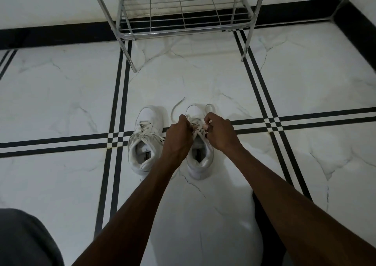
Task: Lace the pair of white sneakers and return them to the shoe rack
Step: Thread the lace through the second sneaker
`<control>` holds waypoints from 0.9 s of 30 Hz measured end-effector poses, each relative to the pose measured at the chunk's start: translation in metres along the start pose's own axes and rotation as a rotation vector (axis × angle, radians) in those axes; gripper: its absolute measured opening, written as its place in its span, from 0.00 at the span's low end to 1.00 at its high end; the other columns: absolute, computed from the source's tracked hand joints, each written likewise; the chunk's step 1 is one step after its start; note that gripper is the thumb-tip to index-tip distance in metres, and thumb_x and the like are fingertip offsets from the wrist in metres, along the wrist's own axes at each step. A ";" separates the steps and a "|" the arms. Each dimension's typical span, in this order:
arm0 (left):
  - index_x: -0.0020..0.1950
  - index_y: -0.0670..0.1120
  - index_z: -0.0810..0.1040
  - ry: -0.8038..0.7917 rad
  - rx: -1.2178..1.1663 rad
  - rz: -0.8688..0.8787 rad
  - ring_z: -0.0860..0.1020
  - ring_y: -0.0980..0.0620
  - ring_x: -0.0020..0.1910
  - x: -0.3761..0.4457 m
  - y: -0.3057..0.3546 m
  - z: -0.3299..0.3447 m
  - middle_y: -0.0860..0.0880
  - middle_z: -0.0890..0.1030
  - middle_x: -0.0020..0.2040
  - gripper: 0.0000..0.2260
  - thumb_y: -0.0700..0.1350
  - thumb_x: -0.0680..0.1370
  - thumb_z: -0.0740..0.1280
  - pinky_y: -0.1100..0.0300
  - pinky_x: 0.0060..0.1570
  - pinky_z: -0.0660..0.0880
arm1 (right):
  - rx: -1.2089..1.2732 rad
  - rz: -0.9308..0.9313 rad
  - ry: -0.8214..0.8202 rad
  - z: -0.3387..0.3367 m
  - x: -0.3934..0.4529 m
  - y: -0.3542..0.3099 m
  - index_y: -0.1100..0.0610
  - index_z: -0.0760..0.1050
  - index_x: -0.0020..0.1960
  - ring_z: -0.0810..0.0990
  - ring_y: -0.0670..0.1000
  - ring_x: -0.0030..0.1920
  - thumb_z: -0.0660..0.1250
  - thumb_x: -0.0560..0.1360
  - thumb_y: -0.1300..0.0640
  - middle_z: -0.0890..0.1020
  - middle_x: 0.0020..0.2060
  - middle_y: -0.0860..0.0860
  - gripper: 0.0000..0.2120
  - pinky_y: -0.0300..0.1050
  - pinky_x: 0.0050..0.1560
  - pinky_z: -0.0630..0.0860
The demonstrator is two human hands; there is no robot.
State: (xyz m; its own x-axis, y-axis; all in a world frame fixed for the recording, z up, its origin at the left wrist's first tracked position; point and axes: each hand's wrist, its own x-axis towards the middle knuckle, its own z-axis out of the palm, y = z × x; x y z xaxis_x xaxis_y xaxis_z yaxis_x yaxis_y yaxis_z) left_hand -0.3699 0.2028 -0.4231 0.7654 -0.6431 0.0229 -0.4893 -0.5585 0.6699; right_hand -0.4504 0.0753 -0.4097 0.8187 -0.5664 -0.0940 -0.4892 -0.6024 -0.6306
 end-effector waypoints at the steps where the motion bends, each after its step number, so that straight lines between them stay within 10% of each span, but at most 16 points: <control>1: 0.44 0.45 0.67 0.023 -0.041 -0.020 0.80 0.41 0.38 0.000 -0.002 0.000 0.43 0.81 0.37 0.09 0.44 0.81 0.66 0.44 0.35 0.75 | 0.051 0.030 -0.021 -0.001 0.001 0.000 0.61 0.75 0.49 0.82 0.59 0.41 0.65 0.77 0.66 0.84 0.41 0.58 0.03 0.52 0.42 0.78; 7: 0.43 0.38 0.76 -0.095 -0.396 -0.246 0.82 0.38 0.44 0.005 -0.007 -0.015 0.40 0.83 0.40 0.21 0.57 0.78 0.70 0.45 0.47 0.81 | 0.475 0.256 -0.130 -0.005 0.008 -0.007 0.54 0.75 0.49 0.81 0.51 0.51 0.68 0.78 0.57 0.82 0.48 0.50 0.03 0.56 0.56 0.82; 11: 0.51 0.36 0.81 -0.125 -0.625 -0.235 0.86 0.45 0.51 0.010 0.001 -0.043 0.41 0.87 0.49 0.18 0.53 0.82 0.68 0.52 0.43 0.85 | 0.702 0.269 -0.114 -0.017 0.008 -0.023 0.57 0.79 0.51 0.87 0.51 0.45 0.69 0.78 0.56 0.88 0.45 0.53 0.05 0.50 0.44 0.85; 14: 0.51 0.43 0.86 -0.044 -0.557 -0.042 0.85 0.56 0.52 0.017 0.011 -0.067 0.50 0.88 0.49 0.13 0.52 0.82 0.68 0.56 0.55 0.80 | 0.526 0.156 -0.132 -0.023 0.008 -0.031 0.55 0.83 0.53 0.87 0.49 0.41 0.70 0.78 0.57 0.88 0.43 0.52 0.06 0.43 0.38 0.78; 20: 0.50 0.42 0.87 -0.103 -0.572 0.011 0.85 0.40 0.48 0.017 0.016 -0.069 0.40 0.87 0.45 0.14 0.52 0.81 0.69 0.44 0.53 0.80 | 0.334 -0.037 -0.553 -0.042 0.003 -0.049 0.55 0.83 0.47 0.82 0.49 0.44 0.68 0.79 0.51 0.87 0.47 0.55 0.09 0.43 0.45 0.76; 27: 0.48 0.41 0.83 -0.229 -0.577 -0.108 0.85 0.50 0.44 0.005 0.011 -0.044 0.41 0.86 0.42 0.25 0.58 0.86 0.56 0.57 0.44 0.81 | 0.194 -0.127 -0.336 -0.047 0.012 -0.038 0.61 0.79 0.38 0.83 0.51 0.37 0.73 0.75 0.49 0.84 0.38 0.56 0.16 0.45 0.41 0.77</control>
State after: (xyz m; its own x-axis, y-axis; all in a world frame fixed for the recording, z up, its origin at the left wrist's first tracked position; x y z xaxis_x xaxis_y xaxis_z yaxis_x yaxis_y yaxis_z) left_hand -0.3528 0.2163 -0.3829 0.6578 -0.7305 -0.1837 -0.0611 -0.2948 0.9536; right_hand -0.4363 0.0649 -0.3510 0.9373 -0.2595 -0.2327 -0.3387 -0.5205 -0.7838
